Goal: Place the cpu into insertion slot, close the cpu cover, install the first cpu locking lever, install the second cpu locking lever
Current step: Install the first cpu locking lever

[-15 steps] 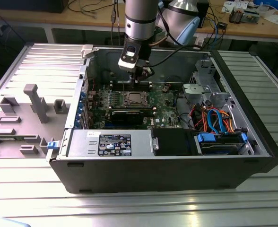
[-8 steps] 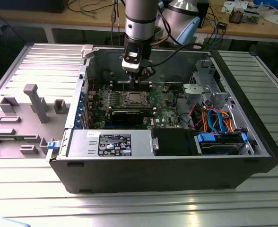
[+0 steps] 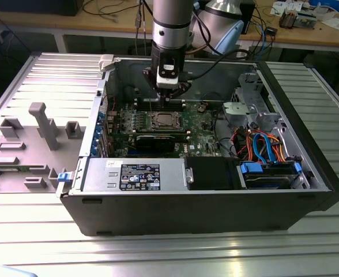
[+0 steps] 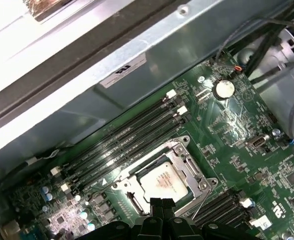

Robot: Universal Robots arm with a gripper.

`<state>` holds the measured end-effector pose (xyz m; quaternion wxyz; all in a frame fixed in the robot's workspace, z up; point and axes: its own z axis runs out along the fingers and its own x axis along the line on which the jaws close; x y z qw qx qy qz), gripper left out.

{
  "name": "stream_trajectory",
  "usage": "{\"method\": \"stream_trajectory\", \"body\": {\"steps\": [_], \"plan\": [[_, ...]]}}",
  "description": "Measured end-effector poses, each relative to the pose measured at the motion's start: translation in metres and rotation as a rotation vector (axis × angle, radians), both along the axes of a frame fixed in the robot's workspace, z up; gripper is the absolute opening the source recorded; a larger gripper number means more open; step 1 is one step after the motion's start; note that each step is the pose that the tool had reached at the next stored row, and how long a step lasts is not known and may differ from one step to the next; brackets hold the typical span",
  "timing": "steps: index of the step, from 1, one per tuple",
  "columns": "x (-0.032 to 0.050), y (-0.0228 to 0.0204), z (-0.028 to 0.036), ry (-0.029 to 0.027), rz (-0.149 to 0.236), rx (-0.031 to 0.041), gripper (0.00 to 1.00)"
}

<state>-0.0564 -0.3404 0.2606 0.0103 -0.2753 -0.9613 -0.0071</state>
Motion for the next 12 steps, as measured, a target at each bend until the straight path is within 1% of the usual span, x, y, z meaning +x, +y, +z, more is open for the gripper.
{"method": "stream_trajectory", "body": {"steps": [1,2,3,5,6,7,11,12], "plan": [[0.0000,0.0000,0.0000,-0.0003,0.016,0.0000,0.11],[0.0001,0.0000,0.0000,-0.0015,0.023,0.0003,0.11],[0.0001,0.0000,0.0000,-0.0045,0.030,0.0025,0.11],[-0.0001,0.0000,0.0000,-0.0073,0.039,0.0084,0.11],[-0.0005,0.0000,-0.0001,-0.0084,0.041,0.0113,0.11],[-0.0027,-0.0001,0.0000,-0.0099,0.042,0.0151,0.11],[-0.0089,-0.0003,0.0000,-0.0163,0.044,0.0201,0.11],[-0.0089,-0.0003,0.0000,-0.0164,0.045,0.0202,0.11]]}}
